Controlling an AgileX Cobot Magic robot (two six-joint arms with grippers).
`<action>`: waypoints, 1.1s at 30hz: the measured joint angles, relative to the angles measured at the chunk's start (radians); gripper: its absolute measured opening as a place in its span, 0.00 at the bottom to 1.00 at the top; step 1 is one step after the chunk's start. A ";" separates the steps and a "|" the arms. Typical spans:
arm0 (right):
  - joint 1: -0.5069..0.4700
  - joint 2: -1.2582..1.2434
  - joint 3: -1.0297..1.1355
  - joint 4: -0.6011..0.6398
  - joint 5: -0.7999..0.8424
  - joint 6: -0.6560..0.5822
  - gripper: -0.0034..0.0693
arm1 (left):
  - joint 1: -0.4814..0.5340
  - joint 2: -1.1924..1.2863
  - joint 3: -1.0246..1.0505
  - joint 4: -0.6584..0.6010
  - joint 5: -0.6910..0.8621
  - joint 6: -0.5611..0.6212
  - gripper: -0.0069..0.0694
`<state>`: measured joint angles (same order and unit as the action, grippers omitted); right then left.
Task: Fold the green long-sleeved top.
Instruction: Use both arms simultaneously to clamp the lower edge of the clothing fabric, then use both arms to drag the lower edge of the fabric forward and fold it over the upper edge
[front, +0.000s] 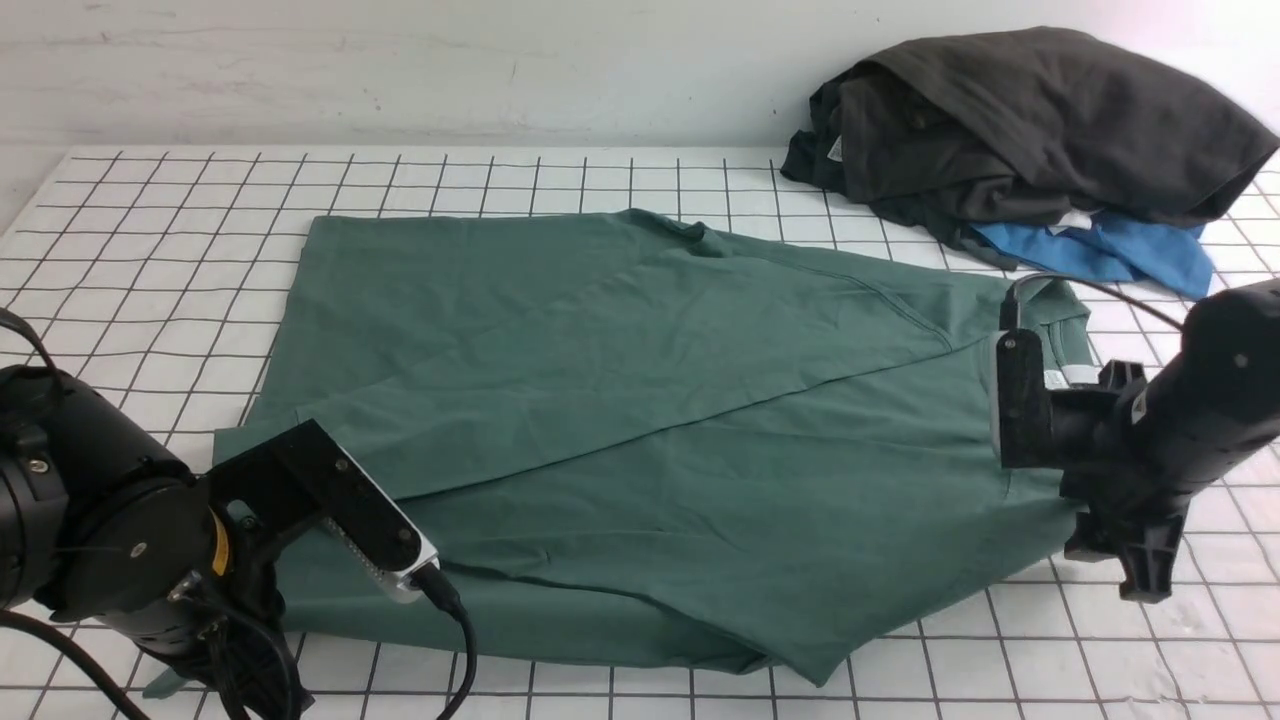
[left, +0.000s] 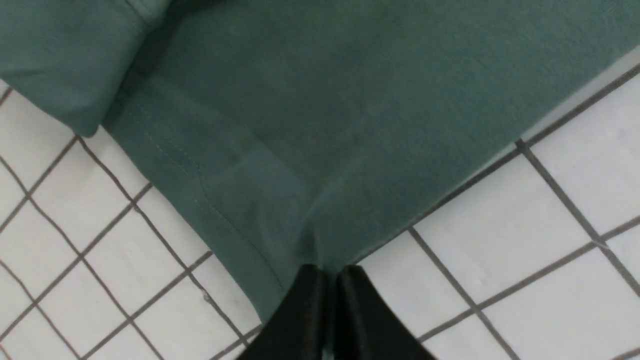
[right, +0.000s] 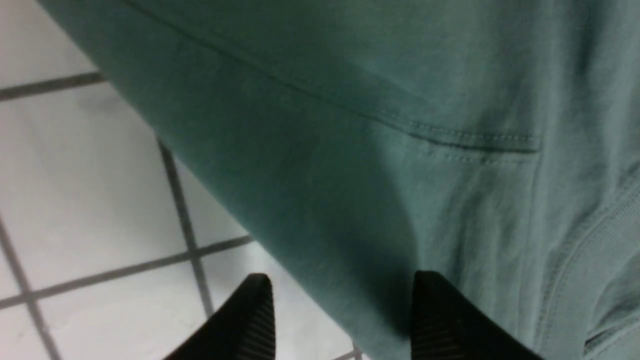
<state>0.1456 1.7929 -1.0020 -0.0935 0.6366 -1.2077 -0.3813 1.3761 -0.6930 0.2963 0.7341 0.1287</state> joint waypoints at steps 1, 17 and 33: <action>0.000 0.005 0.000 0.000 -0.011 0.000 0.41 | 0.000 0.000 0.000 0.000 0.001 0.000 0.09; 0.000 -0.132 -0.090 0.001 -0.039 0.454 0.04 | 0.026 -0.070 -0.242 0.132 0.093 -0.187 0.10; 0.002 0.506 -0.972 0.006 0.013 0.654 0.05 | 0.270 0.776 -1.160 0.207 -0.066 -0.230 0.12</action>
<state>0.1478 2.2993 -1.9738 -0.0872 0.6495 -0.5539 -0.1114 2.1521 -1.8528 0.5034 0.6677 -0.1014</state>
